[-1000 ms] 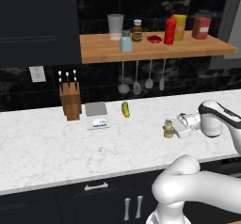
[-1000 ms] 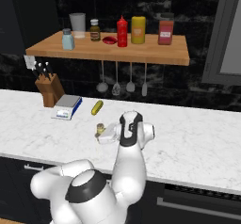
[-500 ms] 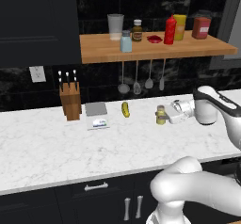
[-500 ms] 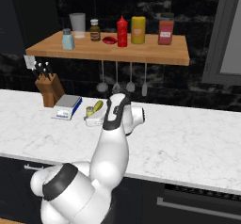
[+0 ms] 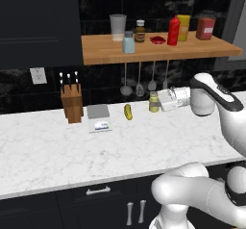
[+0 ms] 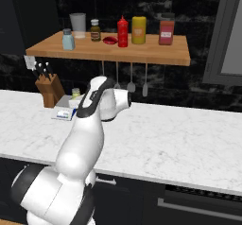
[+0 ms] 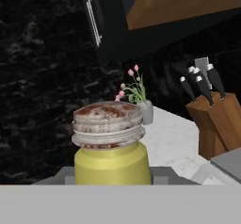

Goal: Put the shaker and condiment bottle from the counter next to their counterparts in the cabinet.

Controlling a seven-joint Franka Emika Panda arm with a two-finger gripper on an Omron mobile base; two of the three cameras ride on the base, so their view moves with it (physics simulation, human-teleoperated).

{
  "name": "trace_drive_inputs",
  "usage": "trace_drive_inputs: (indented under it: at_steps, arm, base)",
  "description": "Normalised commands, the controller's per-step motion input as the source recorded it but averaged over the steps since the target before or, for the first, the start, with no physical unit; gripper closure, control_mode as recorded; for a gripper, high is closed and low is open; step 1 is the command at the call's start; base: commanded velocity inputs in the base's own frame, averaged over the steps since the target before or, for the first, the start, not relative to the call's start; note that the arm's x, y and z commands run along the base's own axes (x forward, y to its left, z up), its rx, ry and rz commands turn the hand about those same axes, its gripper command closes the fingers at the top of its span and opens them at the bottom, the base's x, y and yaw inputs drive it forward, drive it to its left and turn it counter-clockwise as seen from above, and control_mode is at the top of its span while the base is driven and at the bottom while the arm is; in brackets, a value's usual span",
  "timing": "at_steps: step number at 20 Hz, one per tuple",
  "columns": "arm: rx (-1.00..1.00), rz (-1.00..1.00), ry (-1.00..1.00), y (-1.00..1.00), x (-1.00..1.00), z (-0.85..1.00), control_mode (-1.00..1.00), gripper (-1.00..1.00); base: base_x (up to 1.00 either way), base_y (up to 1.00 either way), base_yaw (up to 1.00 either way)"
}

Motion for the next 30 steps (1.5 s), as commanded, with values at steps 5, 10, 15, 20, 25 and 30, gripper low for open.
trace_drive_inputs:
  at_steps: [5,10,15,20,25,30]
  arm:
    - [0.00,-0.09,-0.04,0.49,0.00,0.69,-1.00,1.00]
    - [0.00,-0.09,-0.05,0.39,0.00,0.71,-1.00,1.00]
    - [0.00,-0.10,-0.09,0.28,0.00,0.75,-1.00,1.00]
    - [0.00,-0.11,-0.09,0.22,0.00,0.68,-1.00,1.00]
    - [0.00,-0.13,-0.03,0.10,0.00,0.46,-1.00,1.00]
    - [0.00,-0.21,0.00,0.00,0.00,0.05,-1.00,1.00]
  base:
    - [0.00,0.00,0.00]
    - [0.00,0.00,0.00]
    - [0.00,0.00,0.00]
    - [0.00,0.00,0.00]
    - [0.00,0.00,0.00]
    - [0.00,0.00,0.00]
